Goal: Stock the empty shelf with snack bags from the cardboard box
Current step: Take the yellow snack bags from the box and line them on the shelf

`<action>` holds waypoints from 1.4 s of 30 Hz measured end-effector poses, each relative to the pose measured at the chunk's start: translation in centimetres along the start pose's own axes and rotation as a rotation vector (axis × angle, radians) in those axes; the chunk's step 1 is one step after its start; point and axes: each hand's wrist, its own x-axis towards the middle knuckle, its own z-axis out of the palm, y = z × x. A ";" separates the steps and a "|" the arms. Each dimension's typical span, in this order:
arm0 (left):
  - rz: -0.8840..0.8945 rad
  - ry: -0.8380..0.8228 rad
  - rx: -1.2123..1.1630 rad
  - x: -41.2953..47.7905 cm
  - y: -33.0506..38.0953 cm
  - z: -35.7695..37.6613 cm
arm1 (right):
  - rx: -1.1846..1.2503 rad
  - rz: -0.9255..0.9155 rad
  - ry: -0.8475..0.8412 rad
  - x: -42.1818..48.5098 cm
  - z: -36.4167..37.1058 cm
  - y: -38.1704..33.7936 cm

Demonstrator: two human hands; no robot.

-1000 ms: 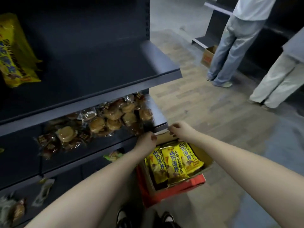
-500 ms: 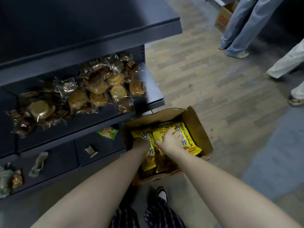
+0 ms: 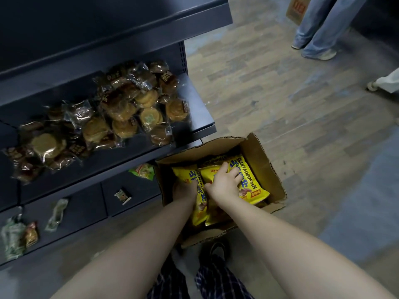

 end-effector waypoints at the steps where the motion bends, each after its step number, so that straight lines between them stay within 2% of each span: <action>1: 0.011 0.004 -0.002 -0.4 0.3 -0.2 | 0.058 0.005 -0.001 0.1 -0.1 0.0; 6: 0.114 -0.035 -0.045 -2.1 1.5 -2.7 | 0.481 0.032 -0.048 -0.4 -2.1 1.1; 9: 0.312 -0.182 -0.011 -3.7 3.0 -5.5 | 0.802 0.056 -0.240 -1.5 -5.2 2.2; 12: 0.381 -0.379 -0.188 -5.3 5.6 -8.7 | 1.024 0.042 -0.438 -2.7 -9.4 2.2; 16: 0.263 -0.475 -0.548 -6.6 9.3 -11.9 | 1.226 -0.121 -0.558 -4.6 -14.9 -0.7; 19: 0.269 -0.459 -0.661 -8.4 12.1 -13.7 | 1.239 -0.251 -0.530 -7.2 -18.8 -5.3; 25: 0.453 -0.341 -0.878 -11.6 16.3 -19.9 | 1.295 -0.546 -0.406 -12.2 -24.3 -11.8; 28: 0.536 -0.438 -0.883 -14.0 17.3 -23.7 | 1.304 -0.623 -0.388 -13.9 -24.7 -14.7; 31: 0.559 -0.313 -0.820 -15.4 17.9 -26.7 | 1.251 -0.725 -0.284 -15.7 -24.5 -18.6; 34: 0.536 -0.162 -0.862 -15.7 17.9 -29.6 | 1.262 -0.795 -0.356 -17.6 -23.7 -22.3; 36: 0.563 -0.027 -0.872 -15.0 17.6 -31.5 | 1.148 -0.863 -0.327 -18.0 -23.2 -24.5; 38: 0.670 0.201 -0.862 -14.9 16.5 -33.6 | 0.999 -0.903 -0.260 -18.7 -22.7 -26.2; 40: 0.803 0.389 -0.766 -15.6 15.3 -35.5 | 0.954 -0.897 -0.265 -19.3 -21.9 -27.6; 42: 0.870 0.407 -0.673 -15.6 14.4 -37.0 | 1.011 -0.885 -0.314 -20.0 -20.8 -28.8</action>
